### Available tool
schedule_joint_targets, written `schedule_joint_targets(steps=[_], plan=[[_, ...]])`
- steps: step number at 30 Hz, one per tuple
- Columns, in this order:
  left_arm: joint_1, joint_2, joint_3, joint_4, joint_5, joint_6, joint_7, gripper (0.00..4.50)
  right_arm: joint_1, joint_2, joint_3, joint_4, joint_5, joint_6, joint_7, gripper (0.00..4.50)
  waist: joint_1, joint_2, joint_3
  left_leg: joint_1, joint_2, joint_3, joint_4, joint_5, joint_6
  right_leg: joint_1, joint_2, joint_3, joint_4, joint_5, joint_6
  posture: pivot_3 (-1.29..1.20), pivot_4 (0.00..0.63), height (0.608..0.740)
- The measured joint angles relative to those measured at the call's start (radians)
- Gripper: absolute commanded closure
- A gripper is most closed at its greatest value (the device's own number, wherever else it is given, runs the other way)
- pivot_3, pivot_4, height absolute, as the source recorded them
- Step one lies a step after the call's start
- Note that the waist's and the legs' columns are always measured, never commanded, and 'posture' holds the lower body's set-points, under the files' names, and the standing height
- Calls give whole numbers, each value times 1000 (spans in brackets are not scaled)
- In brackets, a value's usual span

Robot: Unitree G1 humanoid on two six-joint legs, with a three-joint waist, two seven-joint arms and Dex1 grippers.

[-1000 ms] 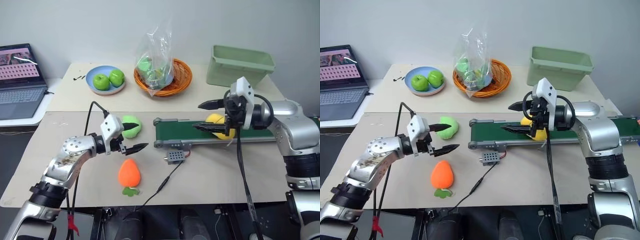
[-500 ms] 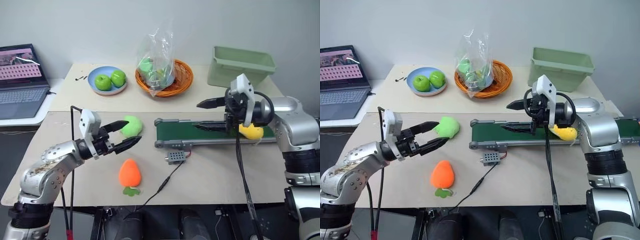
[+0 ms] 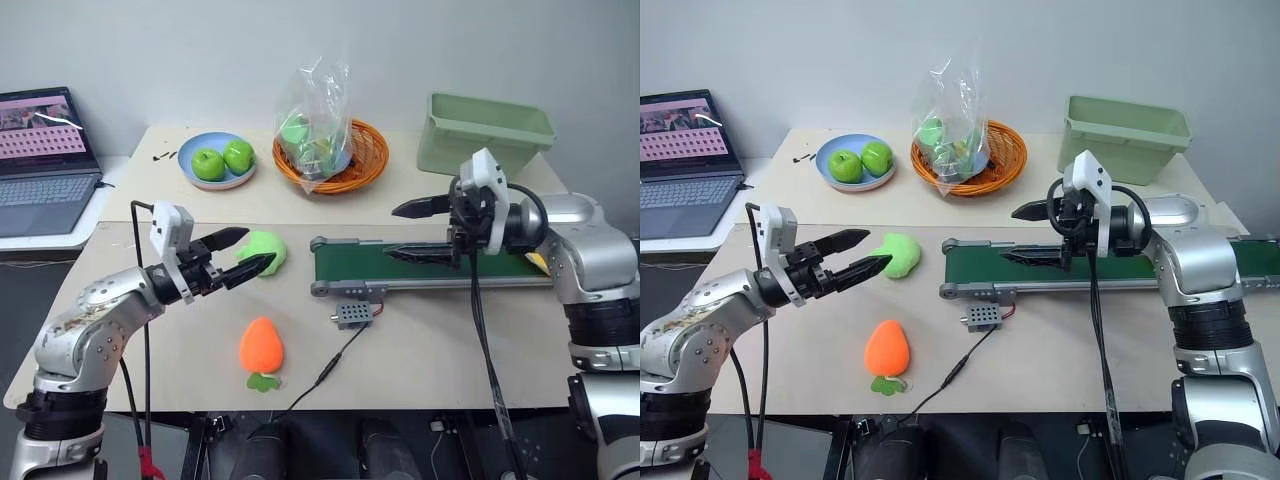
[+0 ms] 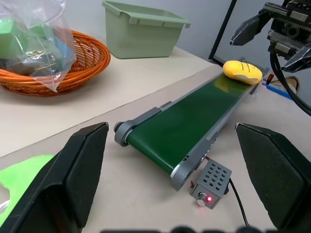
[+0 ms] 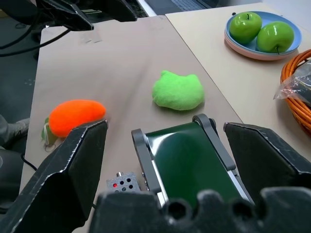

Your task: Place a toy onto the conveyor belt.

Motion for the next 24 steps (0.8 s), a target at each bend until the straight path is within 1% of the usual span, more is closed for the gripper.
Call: schedule_joint_targets(steps=[8, 14, 24], plan=[[-13, -2, 0, 4, 5, 25, 3, 19, 3, 13, 0, -4, 1, 1, -19, 0, -1, 0, 0, 0, 0, 0, 0, 0, 0, 0, 0, 0, 0, 0, 0, 0, 150, 740], [6, 7, -1, 2, 55, 22, 1, 19, 8, 14, 0, -17, 3, 1, -25, 0, -1, 0, 0, 0, 0, 0, 0, 0, 0, 0, 0, 0, 0, 0, 0, 0, 150, 740], [13, 21, -1, 2, 64, 34, -4, 19, 15, 29, 0, -16, 3, 1, -37, 0, -1, 0, 0, 0, 0, 0, 0, 0, 0, 0, 0, 0, -1, 0, 0, 0, 150, 740]])
